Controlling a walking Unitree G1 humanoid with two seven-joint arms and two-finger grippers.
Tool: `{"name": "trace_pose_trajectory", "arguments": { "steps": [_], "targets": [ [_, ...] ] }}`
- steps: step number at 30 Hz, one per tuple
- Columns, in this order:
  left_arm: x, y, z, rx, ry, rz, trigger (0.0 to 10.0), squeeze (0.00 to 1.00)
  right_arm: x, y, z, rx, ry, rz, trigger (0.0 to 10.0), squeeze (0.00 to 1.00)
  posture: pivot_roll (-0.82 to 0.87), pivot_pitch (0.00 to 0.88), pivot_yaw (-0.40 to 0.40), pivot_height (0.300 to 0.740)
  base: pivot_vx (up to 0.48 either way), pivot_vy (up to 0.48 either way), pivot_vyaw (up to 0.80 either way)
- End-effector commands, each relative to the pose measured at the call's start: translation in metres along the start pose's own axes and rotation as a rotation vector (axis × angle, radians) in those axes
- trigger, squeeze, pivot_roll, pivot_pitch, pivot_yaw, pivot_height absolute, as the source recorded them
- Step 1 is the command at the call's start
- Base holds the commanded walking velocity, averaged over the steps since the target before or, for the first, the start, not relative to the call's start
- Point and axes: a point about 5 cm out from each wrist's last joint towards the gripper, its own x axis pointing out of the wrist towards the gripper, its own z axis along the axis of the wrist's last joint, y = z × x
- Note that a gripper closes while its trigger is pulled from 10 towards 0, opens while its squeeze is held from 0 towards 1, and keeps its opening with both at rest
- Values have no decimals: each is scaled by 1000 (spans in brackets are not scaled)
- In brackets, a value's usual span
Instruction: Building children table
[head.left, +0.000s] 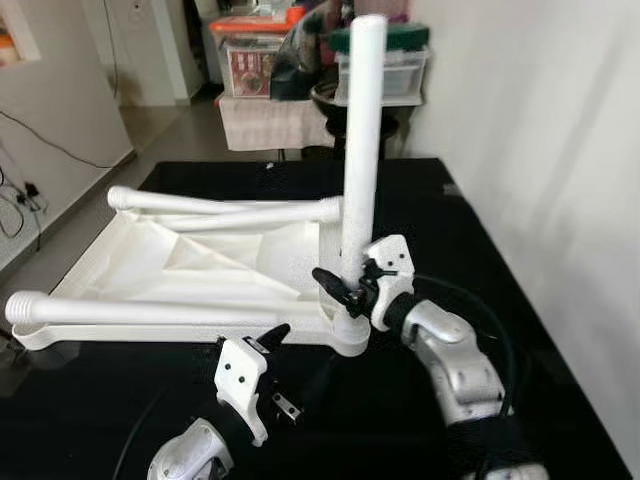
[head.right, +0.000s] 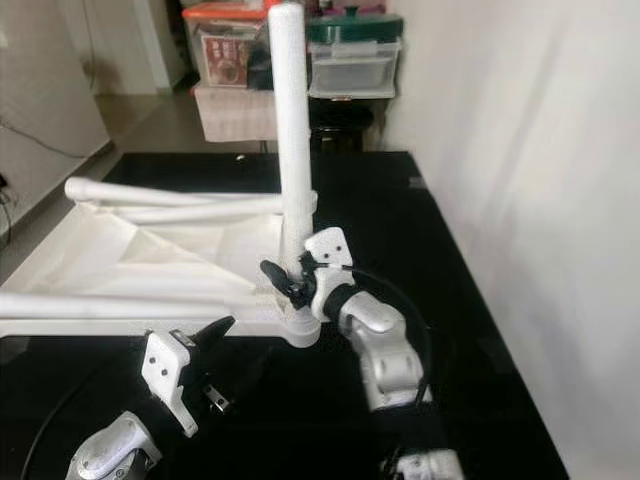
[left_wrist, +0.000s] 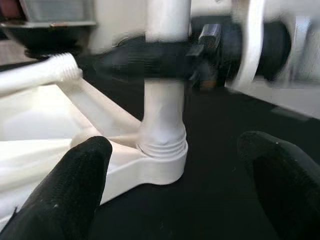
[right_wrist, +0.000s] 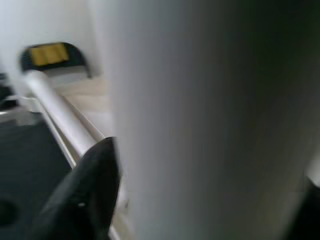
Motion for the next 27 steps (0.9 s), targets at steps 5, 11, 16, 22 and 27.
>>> {"name": "trace_pose_trajectory", "arguments": {
  "steps": [5, 11, 16, 22, 27],
  "targets": [
    [0, 2, -1, 5, 11, 7, 10000, 0, -1, -15, 42, -129, -50, 306, 10000, 827, 44, 8, -5, 740, 0, 0, 0],
    [0, 1, -1, 6, 11, 11, 10000, 0, -5, -24, 52, -185, 29, 512, 10000, 0, 46, 11, -3, 740, 0, 0, 0],
    [-1, 1, -1, 6, 12, 10, 10000, 0, -5, -25, 51, -166, 66, 618, 10000, 0, 54, 15, -4, 740, 0, 0, 0],
    [-2, 1, 0, 7, 14, 11, 10000, 0, -2, -25, 46, -163, 98, 656, 0, 0, 50, 24, 4, 740, 0, 0, 0],
    [-2, 1, 0, 7, 14, 10, 10000, 0, -5, -28, 46, -142, 87, 672, 0, 0, 47, 27, 6, 740, 0, 0, 0]
  ]
}}
